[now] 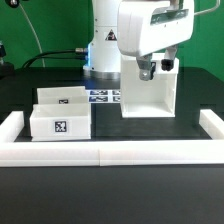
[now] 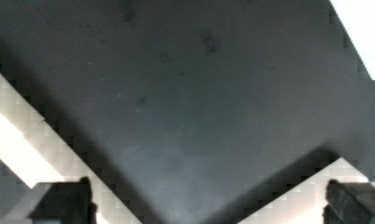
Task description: Assemble drawer
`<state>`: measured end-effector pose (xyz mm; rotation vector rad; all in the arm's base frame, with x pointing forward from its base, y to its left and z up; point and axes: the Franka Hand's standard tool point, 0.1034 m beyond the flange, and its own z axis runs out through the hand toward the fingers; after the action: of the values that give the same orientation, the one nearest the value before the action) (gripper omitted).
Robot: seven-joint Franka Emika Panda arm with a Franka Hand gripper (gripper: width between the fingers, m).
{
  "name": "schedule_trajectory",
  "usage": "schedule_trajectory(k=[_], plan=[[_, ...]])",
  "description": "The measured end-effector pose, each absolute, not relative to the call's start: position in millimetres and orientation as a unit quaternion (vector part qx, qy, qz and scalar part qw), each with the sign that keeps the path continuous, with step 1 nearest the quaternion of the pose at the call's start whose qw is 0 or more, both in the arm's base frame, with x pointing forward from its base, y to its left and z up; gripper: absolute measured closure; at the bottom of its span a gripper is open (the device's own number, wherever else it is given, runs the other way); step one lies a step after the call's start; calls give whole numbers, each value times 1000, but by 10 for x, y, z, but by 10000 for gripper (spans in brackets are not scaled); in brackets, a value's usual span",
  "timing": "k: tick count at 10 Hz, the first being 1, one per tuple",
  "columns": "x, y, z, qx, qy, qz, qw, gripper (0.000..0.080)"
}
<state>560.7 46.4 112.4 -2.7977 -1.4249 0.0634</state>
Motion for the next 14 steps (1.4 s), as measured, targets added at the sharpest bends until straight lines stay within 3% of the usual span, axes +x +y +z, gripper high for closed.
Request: schedule_trajectory(k=[9,12,14], plan=[[5525,395,1141,-893,-449,24,0,149],[5049,443,1441,-939,-343,35,-11,149],[4939,536,1588,-945,-324,32,-17,149]])
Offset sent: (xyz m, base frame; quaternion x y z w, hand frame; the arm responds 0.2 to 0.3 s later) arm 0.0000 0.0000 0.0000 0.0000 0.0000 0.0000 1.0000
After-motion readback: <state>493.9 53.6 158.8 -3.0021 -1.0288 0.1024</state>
